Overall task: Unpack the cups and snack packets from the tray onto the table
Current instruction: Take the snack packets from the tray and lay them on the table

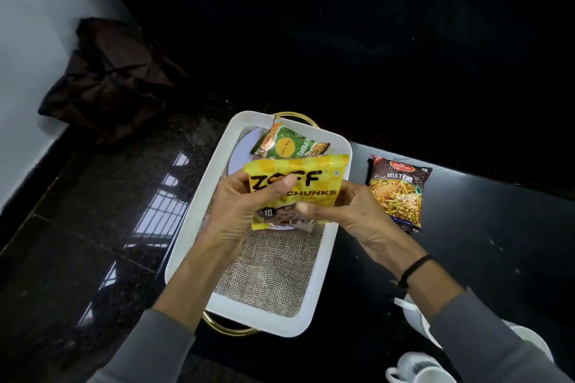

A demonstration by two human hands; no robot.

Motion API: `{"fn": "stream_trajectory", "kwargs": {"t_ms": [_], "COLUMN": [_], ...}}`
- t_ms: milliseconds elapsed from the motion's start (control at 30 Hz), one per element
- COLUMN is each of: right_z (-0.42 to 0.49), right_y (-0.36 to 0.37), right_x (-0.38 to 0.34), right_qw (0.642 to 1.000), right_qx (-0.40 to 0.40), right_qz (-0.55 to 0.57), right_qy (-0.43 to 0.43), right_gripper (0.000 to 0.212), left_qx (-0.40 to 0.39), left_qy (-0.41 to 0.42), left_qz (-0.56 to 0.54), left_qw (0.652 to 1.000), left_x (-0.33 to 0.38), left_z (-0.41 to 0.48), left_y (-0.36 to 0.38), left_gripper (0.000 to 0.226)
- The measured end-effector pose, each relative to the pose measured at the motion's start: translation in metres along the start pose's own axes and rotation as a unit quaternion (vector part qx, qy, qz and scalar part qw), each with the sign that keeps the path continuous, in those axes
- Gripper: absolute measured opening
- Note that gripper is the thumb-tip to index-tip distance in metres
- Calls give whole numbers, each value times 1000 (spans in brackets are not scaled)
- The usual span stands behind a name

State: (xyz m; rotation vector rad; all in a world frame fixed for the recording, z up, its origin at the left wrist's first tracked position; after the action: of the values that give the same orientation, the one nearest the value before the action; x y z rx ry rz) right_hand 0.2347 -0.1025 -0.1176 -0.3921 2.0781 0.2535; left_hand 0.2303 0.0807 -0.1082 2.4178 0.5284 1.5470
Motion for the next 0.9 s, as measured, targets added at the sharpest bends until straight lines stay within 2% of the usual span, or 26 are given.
{"fn": "stream_trajectory", "kwargs": {"t_ms": [100, 200, 300, 333, 400, 500, 633, 800, 900], "right_z": [-6, -14, -21, -23, -28, -37, -48, -64, -75], "right_y": [-9, -12, -19, -24, -34, -49, -73, -116, -142], "right_x": [0, 3, 6, 9, 12, 20, 27, 39, 49], "right_qw": [1000, 999, 996, 995, 992, 986, 985, 964, 946], "right_qx": [21, 21, 41, 54, 74, 86, 105, 211, 264], "right_qz": [22, 43, 74, 79, 98, 135, 122, 146, 168], "right_qy": [3, 16, 28, 29, 36, 56, 59, 66, 80], "right_gripper": [37, 35, 37, 36, 30, 29, 27, 36, 37], "left_qx": [6, 48, 53, 42, 11, 0, -22, -76, -93], "left_qy": [-17, -65, -71, -74, -69, -41, -59, -153, -155], "left_qz": [33, 75, 55, 45, 44, 62, 68, 74, 103], "left_qw": [999, 994, 995, 995, 997, 997, 996, 983, 978], "left_x": [0, -12, -19, -22, -27, -36, -51, -76, -88], "left_z": [3, 5, 8, 8, 6, 5, 6, 6, 3], "left_y": [9, 16, 26, 32, 46, 62, 90, 137, 159], "left_gripper": [43, 63, 75, 71, 45, 33, 45, 61, 37]}}
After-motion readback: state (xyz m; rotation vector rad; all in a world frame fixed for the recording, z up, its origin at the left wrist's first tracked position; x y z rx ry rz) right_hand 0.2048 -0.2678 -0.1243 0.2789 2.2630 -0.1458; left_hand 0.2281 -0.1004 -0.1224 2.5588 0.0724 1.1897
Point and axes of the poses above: each hand's wrist, its own z-axis towards the middle knuckle, its own y-axis out of the palm, x = y × z, the point moved 6 cm from there along z, towards the middle knuckle, and after that the axes turned 12 degrees about -z, right-handed, at the moved point
